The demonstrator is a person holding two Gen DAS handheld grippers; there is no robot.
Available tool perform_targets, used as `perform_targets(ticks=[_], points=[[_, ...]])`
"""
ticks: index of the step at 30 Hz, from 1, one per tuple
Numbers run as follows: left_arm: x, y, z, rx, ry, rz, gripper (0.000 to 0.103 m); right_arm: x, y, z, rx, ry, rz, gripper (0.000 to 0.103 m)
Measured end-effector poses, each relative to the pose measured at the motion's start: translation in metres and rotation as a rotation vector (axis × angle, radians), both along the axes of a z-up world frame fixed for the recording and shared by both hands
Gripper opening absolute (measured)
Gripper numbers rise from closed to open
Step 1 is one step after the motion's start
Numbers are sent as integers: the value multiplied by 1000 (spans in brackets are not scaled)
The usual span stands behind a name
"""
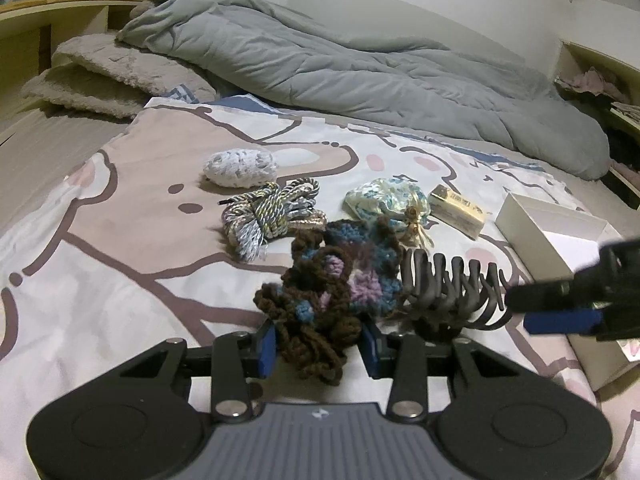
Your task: Organize objects
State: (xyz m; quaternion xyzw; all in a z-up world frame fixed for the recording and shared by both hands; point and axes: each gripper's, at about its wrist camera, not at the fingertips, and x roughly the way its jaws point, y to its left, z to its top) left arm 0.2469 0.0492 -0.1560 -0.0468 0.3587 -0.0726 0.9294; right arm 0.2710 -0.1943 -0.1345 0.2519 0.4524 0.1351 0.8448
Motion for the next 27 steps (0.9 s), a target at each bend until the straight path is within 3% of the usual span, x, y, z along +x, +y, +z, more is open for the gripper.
perform_targets(ticks=[3, 9, 14, 21, 27], points=[[-4, 1, 0, 9, 16, 3, 42, 6, -5, -1, 16, -12, -50, 48], [-5, 1, 0, 27, 37, -7, 42, 17, -13, -19, 142, 13, -122, 44], [0, -2, -1, 10, 41, -10, 42, 26, -6, -31, 239, -8, -122, 23], [8, -3, -5, -3, 45, 0, 45, 38, 9, -41, 252, -1, -119, 12], [5, -3, 0, -10, 26, 3, 42, 26, 13, -28, 178, -55, -84, 8]])
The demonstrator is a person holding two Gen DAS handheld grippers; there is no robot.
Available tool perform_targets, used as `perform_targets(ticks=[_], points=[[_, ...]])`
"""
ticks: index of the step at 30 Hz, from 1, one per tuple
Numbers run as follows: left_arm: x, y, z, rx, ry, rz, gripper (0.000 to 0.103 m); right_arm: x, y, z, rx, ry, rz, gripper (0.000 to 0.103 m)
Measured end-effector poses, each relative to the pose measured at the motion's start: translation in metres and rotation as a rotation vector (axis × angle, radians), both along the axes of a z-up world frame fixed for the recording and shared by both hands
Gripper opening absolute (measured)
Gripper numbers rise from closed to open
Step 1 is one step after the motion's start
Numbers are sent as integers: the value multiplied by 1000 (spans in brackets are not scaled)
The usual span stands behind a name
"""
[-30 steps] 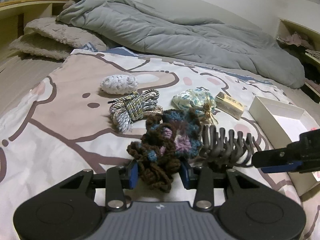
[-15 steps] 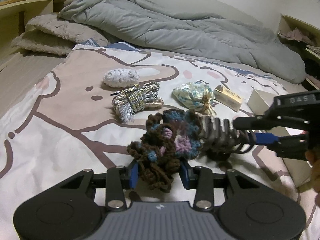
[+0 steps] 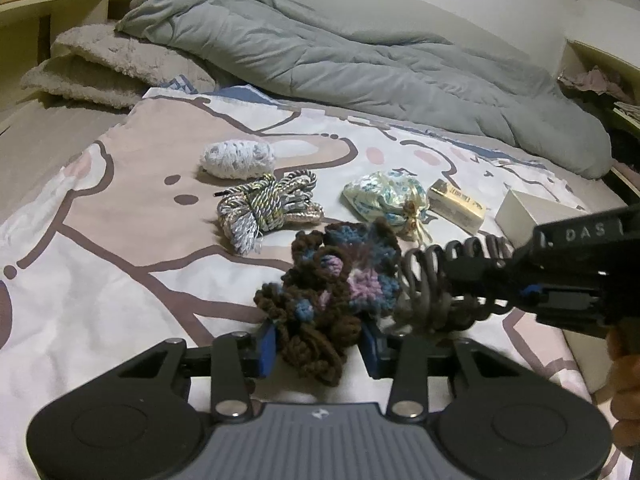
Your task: Organize objects
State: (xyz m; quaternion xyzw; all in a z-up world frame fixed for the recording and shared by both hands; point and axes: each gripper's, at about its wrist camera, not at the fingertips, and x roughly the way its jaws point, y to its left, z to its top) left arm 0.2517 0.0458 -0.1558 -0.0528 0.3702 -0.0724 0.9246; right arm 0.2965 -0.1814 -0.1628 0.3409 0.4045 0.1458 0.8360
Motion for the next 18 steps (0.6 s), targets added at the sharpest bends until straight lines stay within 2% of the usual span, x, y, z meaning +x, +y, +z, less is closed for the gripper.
perform_targets(ticks=[6, 11, 18], points=[[-11, 2, 9, -3, -6, 36, 41, -20, -5, 21, -123, -52, 29, 8], [-23, 1, 20, -18, 5, 24, 41, -42, -8, 40, -220, -89, 71, 8], [-41, -15, 41, 1, -22, -12, 41, -72, -6, 59, -349, -148, 126, 8]])
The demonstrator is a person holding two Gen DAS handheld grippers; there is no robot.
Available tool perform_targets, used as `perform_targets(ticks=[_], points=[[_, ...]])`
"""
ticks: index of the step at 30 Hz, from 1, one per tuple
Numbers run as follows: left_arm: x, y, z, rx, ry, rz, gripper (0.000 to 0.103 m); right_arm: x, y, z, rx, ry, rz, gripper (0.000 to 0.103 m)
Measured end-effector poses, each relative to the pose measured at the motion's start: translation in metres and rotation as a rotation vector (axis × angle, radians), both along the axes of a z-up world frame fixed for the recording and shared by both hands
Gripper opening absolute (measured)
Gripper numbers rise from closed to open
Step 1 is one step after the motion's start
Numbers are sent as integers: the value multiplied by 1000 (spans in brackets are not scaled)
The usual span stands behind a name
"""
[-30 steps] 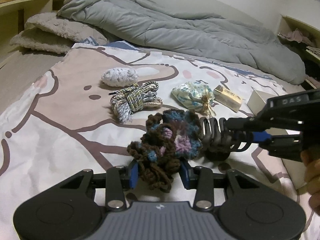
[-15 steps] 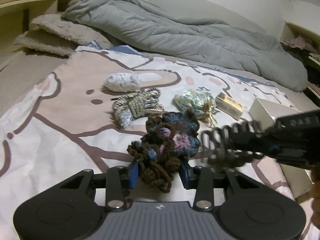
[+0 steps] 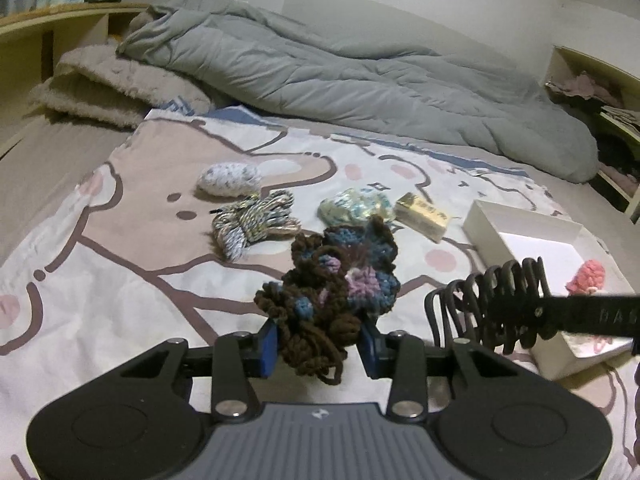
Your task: Organize objects
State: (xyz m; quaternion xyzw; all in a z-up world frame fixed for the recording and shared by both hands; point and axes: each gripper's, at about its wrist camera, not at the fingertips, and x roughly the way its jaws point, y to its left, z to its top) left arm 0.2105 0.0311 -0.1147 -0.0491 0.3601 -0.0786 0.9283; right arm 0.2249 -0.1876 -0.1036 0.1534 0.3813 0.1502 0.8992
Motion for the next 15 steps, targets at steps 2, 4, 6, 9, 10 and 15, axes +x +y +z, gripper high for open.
perform_targets(ticks=[2, 4, 6, 9, 10, 15], points=[[-5, -4, 4, 5, 1, -7, 41, -9, 2, 5, -45, -21, 21, 8], [-10, -8, 7, 9, 1, -14, 41, -17, 3, 10, -71, -36, 42, 8], [-16, -12, 10, 15, -4, -20, 41, -24, 0, 15, -87, -47, 56, 8], [-24, -16, 16, 17, -14, -27, 41, -32, -5, 23, -88, -60, 66, 8], [-26, -18, 18, 20, -18, -29, 41, -35, -9, 26, -84, -63, 67, 8], [-32, -30, 29, 33, -33, -44, 41, -46, -22, 35, -99, -84, 70, 8]])
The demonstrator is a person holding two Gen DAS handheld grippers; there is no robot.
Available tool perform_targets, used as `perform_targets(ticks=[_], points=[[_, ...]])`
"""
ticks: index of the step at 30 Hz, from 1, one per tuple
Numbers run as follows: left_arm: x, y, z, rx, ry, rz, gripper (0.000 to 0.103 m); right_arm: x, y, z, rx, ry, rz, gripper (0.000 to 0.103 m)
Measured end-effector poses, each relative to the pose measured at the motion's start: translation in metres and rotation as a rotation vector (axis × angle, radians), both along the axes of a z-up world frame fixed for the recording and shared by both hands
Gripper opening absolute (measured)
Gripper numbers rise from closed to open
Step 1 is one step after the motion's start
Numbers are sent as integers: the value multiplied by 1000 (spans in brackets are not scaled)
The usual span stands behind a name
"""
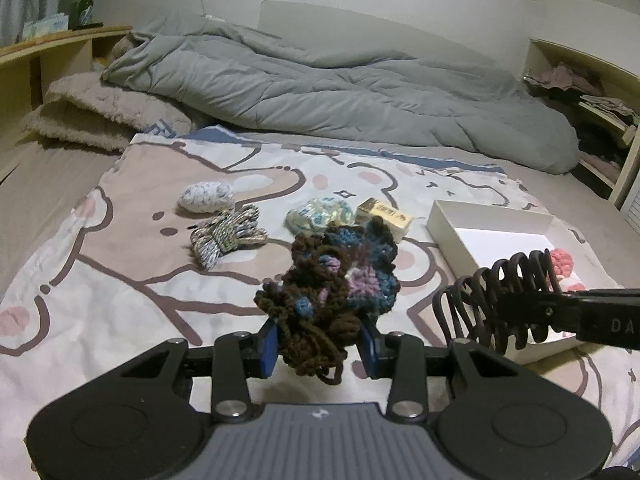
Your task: Organize objects
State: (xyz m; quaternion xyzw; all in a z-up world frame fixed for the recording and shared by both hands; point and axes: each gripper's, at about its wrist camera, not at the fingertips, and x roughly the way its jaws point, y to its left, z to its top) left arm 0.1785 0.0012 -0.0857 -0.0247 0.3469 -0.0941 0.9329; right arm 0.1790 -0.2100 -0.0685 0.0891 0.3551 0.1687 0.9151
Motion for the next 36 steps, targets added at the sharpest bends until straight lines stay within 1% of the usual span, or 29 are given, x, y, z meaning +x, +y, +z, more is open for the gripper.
perform_targets(ticks=[8, 14, 16, 28, 31, 36], points=[[-4, -32, 17, 33, -31, -52, 41, -15, -33, 12, -21, -21, 0, 8], [-3, -65, 25, 42, -49, -104, 41, -25, -68, 19, -69, -38, -34, 8], [-2, -76, 27, 42, -53, -125, 41, -27, -82, 21, -71, -41, -52, 8], [5, -147, 33, 23, -65, -231, 41, -38, -152, 30, -118, -71, -137, 8], [9, -164, 32, 18, -67, -253, 41, -39, -167, 30, -139, -74, -155, 8], [19, -190, 26, 8, -46, -281, 41, -37, -190, 28, -202, -68, -178, 8]])
